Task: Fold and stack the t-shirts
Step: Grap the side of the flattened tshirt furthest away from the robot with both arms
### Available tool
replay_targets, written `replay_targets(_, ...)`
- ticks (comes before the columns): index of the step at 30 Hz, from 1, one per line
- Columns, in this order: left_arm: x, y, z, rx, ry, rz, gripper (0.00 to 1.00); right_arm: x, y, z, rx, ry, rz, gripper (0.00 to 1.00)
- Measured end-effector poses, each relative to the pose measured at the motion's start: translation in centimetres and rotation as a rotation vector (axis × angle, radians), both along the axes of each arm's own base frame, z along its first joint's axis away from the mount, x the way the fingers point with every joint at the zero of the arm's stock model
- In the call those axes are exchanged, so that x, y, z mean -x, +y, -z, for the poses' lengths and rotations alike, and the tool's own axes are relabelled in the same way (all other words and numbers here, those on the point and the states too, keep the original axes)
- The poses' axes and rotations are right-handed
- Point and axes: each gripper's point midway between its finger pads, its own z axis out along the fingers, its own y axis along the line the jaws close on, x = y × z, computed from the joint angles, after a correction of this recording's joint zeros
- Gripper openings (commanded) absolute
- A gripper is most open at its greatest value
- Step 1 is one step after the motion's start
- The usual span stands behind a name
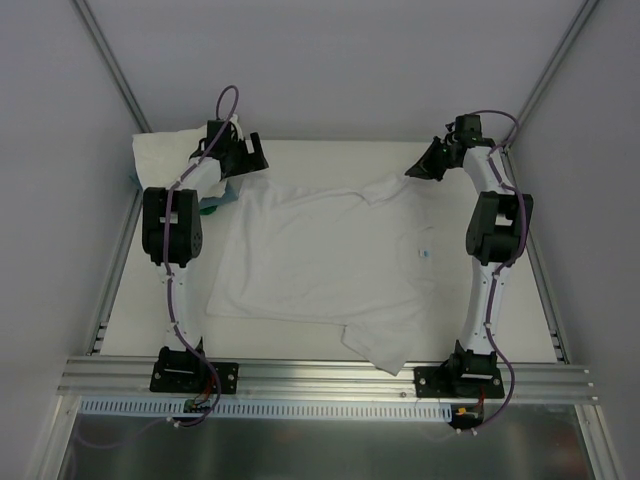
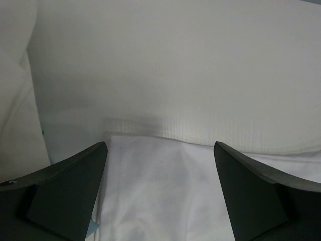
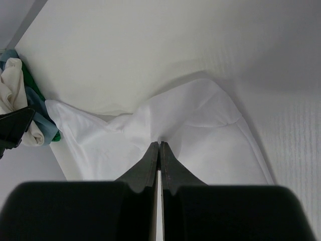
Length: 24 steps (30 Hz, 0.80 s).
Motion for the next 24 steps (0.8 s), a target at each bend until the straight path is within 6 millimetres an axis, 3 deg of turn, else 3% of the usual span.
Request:
replay_targets(4,-0.3,-0.1,0.5,0.007,0.030,-0.002,0.91,0.0,0.0,-0.2,0.002,-0.002,0.002,0.01)
replay_targets(14,1.4,0.3,2.7,0.017,0.178,-0.035,0.91,0.0,-0.2,-0.8,0.013,-0.013,0.010,0.00)
replay_targets(24,1.8,1.1,3.3,0.006,0.226,-0.097,0.91,0.0,-0.3,-1.8,0.016,-0.032,0.011,0.01)
